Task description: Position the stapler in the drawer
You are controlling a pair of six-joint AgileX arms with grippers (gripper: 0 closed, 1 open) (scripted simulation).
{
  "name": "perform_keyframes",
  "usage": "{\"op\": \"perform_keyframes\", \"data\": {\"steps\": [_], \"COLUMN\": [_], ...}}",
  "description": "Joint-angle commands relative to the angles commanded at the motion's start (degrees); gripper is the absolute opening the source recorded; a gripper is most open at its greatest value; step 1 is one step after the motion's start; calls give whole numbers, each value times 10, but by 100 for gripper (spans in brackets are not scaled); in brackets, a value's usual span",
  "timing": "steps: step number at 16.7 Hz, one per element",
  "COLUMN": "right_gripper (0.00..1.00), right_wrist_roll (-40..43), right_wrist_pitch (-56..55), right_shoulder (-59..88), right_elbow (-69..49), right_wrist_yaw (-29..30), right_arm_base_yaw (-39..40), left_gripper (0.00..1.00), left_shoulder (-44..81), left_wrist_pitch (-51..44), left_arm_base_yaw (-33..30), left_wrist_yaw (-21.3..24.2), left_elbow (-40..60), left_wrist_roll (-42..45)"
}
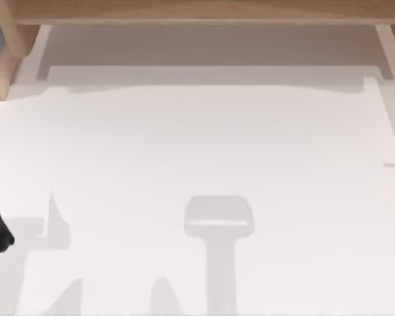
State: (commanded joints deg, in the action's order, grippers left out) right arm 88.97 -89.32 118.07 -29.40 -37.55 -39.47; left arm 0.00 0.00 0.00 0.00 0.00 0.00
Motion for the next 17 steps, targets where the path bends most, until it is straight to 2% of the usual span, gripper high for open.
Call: {"op": "perform_keyframes", "data": {"steps": [7, 14, 17], "right_gripper": [0, 0, 0], "right_wrist_roll": [-1, 0, 0], "right_wrist_pitch": [7, 75, 82], "right_shoulder": [5, 45, 48], "right_elbow": [-8, -115, -126], "right_wrist_yaw": [5, 63, 68], "right_arm_base_yaw": [4, 60, 66], "left_gripper": [100, 100, 100], "left_shoulder": [0, 0, 0], "left_wrist_pitch": [0, 0, 0], "left_arm_base_yaw": [0, 0, 0], "left_wrist_yaw": [0, 0, 0], "left_elbow": [0, 0, 0], "left_wrist_roll": [0, 0, 0]}}
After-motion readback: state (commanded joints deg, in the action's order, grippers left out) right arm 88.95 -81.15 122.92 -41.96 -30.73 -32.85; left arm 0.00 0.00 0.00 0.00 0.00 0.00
